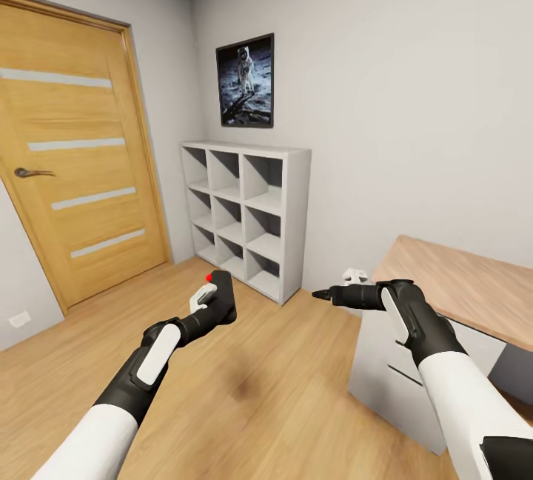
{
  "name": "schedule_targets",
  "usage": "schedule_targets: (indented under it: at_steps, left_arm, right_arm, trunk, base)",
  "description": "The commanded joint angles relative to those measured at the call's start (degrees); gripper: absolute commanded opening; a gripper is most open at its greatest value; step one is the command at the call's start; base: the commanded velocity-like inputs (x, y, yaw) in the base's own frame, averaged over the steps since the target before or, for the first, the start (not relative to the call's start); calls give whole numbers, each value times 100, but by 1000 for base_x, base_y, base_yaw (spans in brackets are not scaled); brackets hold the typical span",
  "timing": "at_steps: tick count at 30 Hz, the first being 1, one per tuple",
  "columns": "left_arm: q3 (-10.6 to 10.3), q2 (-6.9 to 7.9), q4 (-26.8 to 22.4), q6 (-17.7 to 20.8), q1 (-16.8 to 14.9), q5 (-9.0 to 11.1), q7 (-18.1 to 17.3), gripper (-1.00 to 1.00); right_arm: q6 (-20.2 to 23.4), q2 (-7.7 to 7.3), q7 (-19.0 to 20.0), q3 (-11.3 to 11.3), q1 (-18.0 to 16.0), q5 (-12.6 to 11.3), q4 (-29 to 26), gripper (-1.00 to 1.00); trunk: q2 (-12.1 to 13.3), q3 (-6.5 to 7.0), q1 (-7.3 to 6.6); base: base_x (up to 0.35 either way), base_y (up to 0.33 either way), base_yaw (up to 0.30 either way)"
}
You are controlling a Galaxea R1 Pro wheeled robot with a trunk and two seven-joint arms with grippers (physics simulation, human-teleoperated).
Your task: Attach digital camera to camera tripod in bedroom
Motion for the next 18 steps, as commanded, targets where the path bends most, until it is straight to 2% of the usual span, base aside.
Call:
schedule_targets:
  at_steps: [1, 18]
  left_arm:
    - [6, -1, -1, 23, -4, 5, -18, -100]
    - [0, -1, -9, 23, -4, -17, -27, -100]
  right_arm:
    - [45, -4, -13, -5, -3, -45, -3, 100]
    - [53, -18, -5, -4, -3, -43, -3, 100]
  trunk:
    - [38, 12, -23]
    - [720, 317, -396]
  base:
    - [0, 0, 0]
    - [0, 0, 0]
